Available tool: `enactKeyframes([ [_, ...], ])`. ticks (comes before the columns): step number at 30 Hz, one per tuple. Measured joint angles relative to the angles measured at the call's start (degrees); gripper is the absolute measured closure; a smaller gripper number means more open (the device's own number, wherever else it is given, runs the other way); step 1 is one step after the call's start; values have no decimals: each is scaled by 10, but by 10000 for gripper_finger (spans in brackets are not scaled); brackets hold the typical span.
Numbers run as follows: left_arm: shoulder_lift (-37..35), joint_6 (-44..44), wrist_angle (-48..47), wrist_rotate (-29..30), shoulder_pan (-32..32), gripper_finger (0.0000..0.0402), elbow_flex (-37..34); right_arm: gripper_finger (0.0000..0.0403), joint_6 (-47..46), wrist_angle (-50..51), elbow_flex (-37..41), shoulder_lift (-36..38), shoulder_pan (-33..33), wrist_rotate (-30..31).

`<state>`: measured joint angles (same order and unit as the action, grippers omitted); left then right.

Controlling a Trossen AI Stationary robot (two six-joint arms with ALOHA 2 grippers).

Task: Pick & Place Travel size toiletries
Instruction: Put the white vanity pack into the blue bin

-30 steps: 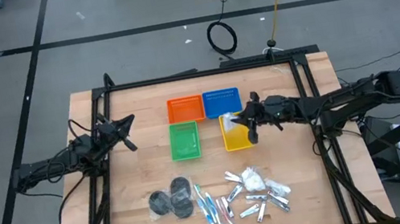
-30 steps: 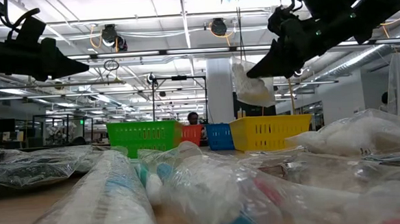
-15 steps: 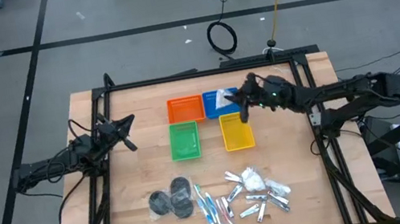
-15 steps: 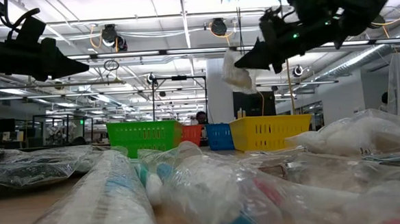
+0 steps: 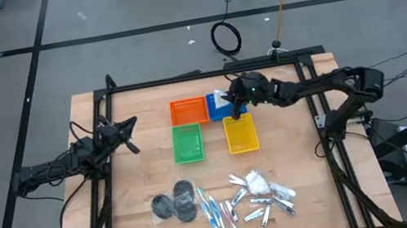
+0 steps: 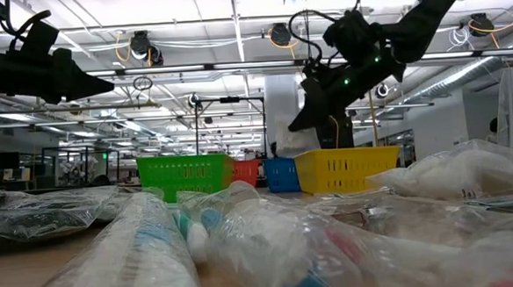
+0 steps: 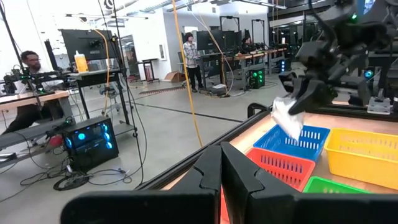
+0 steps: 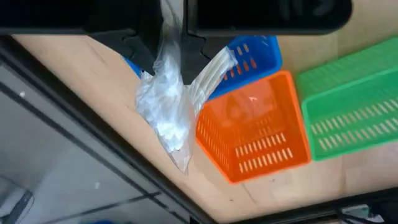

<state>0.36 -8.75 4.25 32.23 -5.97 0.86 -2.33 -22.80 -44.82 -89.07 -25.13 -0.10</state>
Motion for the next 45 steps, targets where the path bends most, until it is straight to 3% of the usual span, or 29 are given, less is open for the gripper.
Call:
enactKeyframes([
  [17,0,0,0,-3,0,401,0,351,-14,28,0,-9,3,-2],
  [33,0,0,0,-3,0,401,0,216,12,30,1,-5,16,-1],
  [40,0,0,0,-3,0,401,0,197,19,44,1,52,30,-2],
  [45,0,0,0,-3,0,401,0,203,20,163,1,142,70,-2],
])
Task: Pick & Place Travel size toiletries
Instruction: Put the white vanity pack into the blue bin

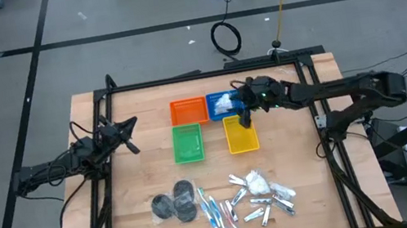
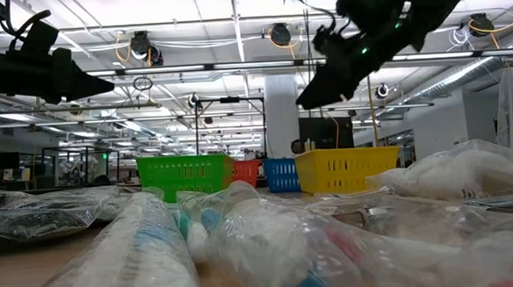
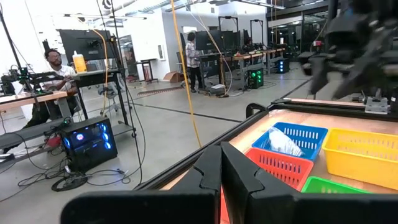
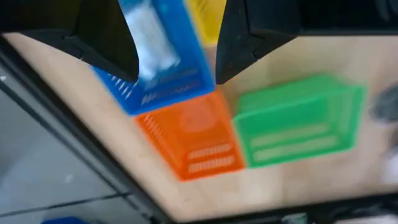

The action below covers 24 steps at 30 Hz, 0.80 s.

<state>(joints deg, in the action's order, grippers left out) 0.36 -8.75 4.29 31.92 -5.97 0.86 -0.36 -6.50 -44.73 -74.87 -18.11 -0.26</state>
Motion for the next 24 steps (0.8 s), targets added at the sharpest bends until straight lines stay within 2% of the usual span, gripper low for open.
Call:
enactKeyframes([
  [4,0,0,0,0,0,401,0,208,-25,145,0,91,52,1],
  [8,0,0,0,0,0,401,0,208,-102,286,0,169,129,2],
  [12,0,0,0,0,0,401,0,208,-202,386,0,212,231,0],
  [18,0,0,0,0,0,401,0,208,-347,411,0,213,381,1],
  [24,0,0,0,0,0,401,0,208,-451,410,0,173,469,1],
])
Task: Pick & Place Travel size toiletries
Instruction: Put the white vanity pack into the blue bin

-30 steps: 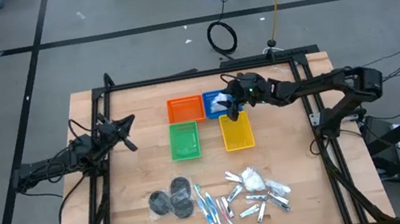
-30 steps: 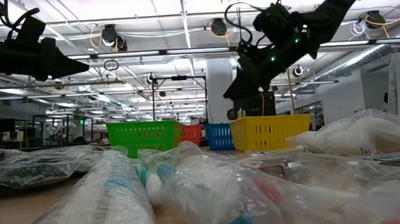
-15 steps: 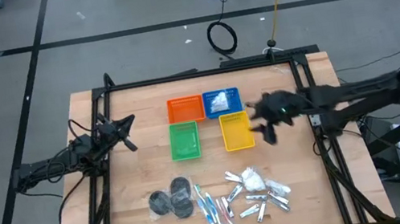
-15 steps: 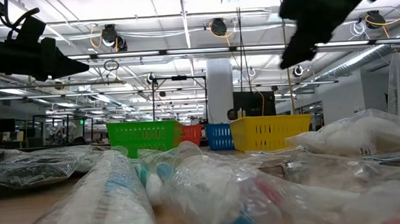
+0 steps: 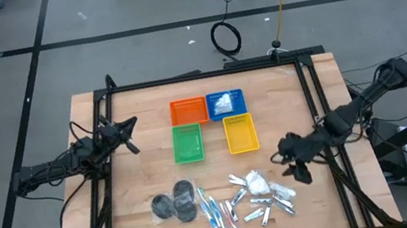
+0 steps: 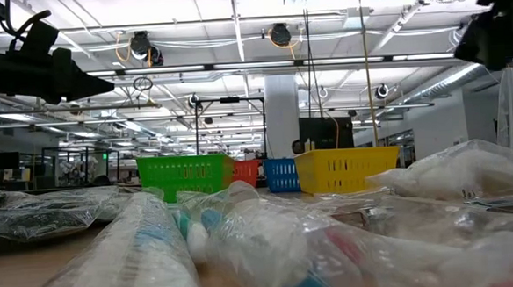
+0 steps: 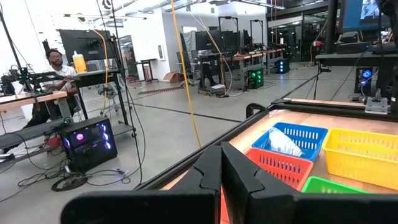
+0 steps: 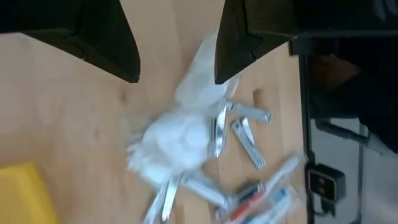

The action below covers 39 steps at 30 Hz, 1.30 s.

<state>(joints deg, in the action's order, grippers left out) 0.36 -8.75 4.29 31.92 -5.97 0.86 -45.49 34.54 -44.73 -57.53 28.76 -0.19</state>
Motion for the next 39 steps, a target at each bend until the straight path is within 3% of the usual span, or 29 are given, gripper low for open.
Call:
enactKeyframes([
  [3,0,0,0,0,0,401,0,208,-27,-6,0,-31,26,-9],
  [12,0,0,0,0,0,401,0,208,-50,-79,0,-131,49,-119],
  [39,0,0,0,0,0,401,0,209,-20,-112,0,-199,20,-103],
])
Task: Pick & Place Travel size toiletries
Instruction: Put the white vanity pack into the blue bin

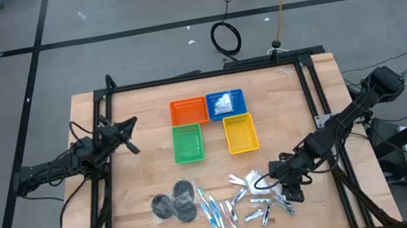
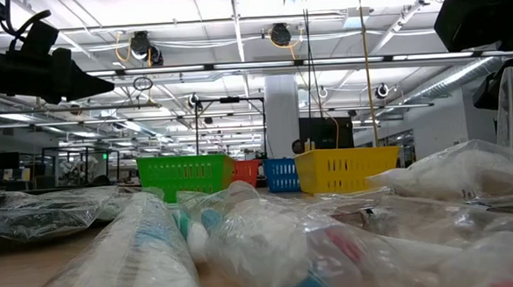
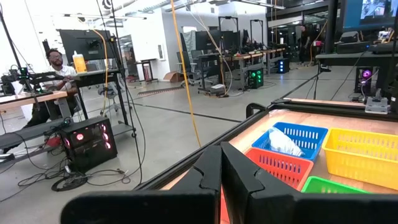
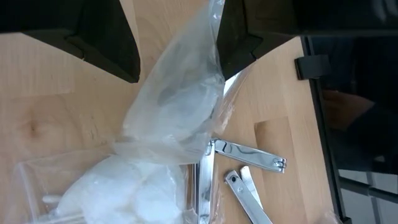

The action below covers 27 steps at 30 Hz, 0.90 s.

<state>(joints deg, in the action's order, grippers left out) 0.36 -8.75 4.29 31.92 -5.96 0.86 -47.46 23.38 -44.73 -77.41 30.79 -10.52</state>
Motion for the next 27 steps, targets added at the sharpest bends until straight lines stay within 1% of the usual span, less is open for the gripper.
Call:
enactKeyframes([
  [4,0,0,0,0,0,401,0,212,5,0,0,0,0,0],
  [7,0,0,0,0,0,401,0,227,6,0,0,0,0,0],
  [15,0,0,0,0,0,401,0,298,3,0,0,0,0,-3],
  [22,0,0,0,0,0,401,0,356,2,0,0,0,-4,-47],
  [27,0,0,0,0,0,401,0,392,6,1,0,7,-5,-61],
])
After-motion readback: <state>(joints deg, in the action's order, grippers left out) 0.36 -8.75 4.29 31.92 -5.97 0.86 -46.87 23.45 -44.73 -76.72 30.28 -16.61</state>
